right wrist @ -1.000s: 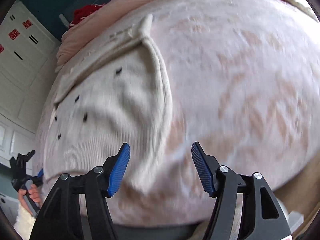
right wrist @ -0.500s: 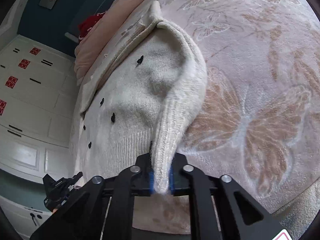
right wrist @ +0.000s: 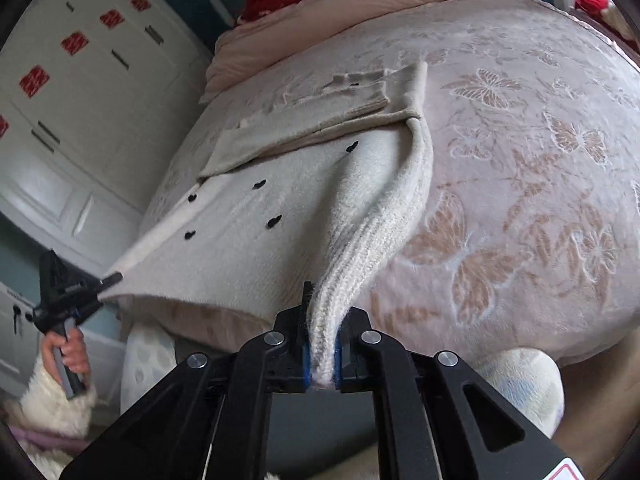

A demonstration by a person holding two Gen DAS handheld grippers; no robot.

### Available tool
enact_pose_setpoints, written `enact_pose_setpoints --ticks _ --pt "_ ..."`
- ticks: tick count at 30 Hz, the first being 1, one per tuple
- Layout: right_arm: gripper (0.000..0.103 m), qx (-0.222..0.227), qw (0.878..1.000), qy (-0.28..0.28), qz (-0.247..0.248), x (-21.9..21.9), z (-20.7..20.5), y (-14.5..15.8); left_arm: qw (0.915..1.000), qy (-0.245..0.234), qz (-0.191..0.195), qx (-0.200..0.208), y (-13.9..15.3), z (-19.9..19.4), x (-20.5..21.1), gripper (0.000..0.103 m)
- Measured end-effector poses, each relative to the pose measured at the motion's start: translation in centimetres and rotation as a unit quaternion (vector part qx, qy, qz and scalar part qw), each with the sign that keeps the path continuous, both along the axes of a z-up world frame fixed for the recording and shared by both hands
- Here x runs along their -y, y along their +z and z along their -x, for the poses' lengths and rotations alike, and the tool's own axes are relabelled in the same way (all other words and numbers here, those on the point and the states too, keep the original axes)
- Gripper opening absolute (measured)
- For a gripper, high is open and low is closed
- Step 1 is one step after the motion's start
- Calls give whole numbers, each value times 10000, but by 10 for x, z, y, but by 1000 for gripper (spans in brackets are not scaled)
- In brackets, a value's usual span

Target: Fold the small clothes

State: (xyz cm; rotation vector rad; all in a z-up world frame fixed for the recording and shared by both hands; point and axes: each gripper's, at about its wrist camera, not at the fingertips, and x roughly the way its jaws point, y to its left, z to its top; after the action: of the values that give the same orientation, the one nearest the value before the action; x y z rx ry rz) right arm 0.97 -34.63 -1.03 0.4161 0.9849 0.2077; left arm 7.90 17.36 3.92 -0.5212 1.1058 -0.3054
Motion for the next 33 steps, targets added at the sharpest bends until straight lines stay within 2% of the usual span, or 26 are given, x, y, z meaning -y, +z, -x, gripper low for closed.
enact_pose_setpoints --ticks 5,7,9,10,12,14,18,20,22,25,27,30,31,33 --pt "7 -936 9918 781 380 -16 72 -30 9948 -631 -364 -707 -13 82 -7 6" --pt "7 -1273 9873 920 228 -20 103 -44 9925 -769 -414 -855 -18 112 -6 6" --pt "7 -1485 9852 859 -44 -20 128 -54 9909 -816 -290 -1034 -21 137 -5 6" --pt "7 -1497 9855 768 -226 -18 135 -54 9904 -810 -209 -1099 -20 141 -4 6" --pt "7 -1330 9885 560 -448 -10 134 -46 9922 -796 -161 -942 -11 131 -2 6" --pt "7 -934 9932 349 -600 4 115 -28 9953 -735 -9 -632 4 98 -1 6" --pt "7 54 9957 -211 -899 48 34 12 9990 -406 89 139 27 3 4 6" --pt "7 353 9935 -488 -961 65 -10 15 9984 -216 56 522 28 -46 14 6" --pt "7 492 9900 -806 -1052 82 -65 5 9977 10 -53 677 17 -91 20 6" --pt "7 339 9840 -1187 -1281 92 -135 -20 9984 305 -223 431 -19 -165 36 6" --pt "7 153 9824 -1392 -1237 94 -173 -41 9979 391 -458 255 -42 -188 50 7" --pt "11 -174 9807 -1539 -1191 92 -208 -73 9955 386 -862 -43 -79 -225 62 9" --pt "12 -281 9794 -1586 -1218 92 -216 -80 9945 300 -967 -255 -94 -236 66 10" --pt "14 -327 9781 -1634 -1249 92 -223 -85 9946 294 -902 -422 -105 -246 61 12"
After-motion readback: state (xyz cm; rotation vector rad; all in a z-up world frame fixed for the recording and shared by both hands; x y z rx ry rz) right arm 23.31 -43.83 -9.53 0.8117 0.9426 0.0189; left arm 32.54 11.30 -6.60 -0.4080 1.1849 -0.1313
